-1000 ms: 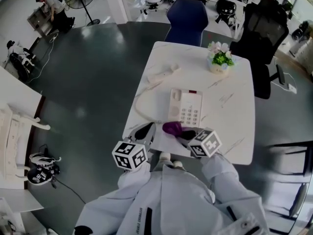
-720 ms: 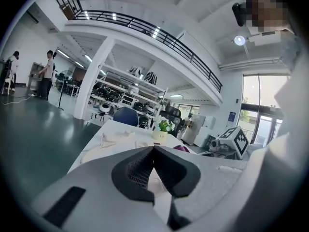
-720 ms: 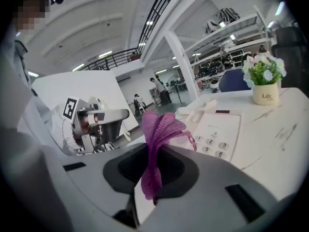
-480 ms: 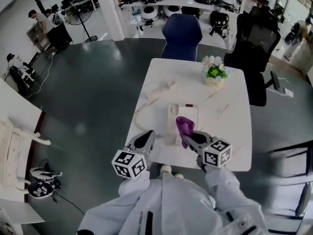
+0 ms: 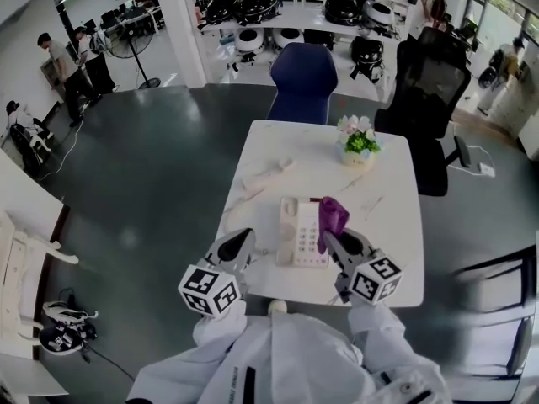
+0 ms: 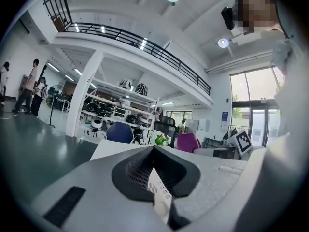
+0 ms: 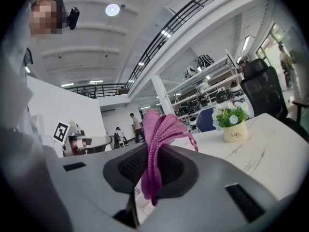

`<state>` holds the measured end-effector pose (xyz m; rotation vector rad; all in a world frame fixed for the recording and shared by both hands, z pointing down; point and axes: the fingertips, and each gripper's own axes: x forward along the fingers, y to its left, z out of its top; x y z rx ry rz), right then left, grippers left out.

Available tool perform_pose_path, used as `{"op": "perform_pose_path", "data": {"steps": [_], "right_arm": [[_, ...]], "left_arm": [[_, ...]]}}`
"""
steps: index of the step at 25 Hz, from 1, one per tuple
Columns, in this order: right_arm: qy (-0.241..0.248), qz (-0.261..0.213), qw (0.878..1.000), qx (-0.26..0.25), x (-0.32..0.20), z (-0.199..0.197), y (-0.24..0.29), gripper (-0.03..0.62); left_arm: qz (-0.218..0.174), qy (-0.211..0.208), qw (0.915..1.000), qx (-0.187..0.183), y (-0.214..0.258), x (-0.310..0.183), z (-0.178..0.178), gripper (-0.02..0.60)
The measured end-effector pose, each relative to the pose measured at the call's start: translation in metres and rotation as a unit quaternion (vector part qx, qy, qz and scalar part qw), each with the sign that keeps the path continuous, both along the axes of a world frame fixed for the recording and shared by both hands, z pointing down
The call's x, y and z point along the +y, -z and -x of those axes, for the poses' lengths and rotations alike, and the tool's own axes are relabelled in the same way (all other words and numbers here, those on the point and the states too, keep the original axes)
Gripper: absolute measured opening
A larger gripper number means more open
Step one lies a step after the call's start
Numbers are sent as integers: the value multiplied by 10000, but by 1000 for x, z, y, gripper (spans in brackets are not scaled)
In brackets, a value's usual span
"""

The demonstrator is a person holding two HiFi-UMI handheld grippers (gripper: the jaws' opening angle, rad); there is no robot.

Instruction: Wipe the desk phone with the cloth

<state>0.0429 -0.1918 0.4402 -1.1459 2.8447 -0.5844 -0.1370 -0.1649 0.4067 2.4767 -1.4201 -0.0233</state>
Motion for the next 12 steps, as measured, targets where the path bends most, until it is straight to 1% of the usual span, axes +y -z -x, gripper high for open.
{"op": "perform_pose_path", "data": {"steps": [5, 12], "right_arm": [[-260, -389, 9989, 98, -8, -10, 25, 38], [-453, -624, 9970, 42, -16, -14, 44, 37]], "left_arm": [[-320, 14, 9994, -138, 20, -7, 6, -2], [-603, 140, 9979, -179, 38, -15, 18, -2]]}}
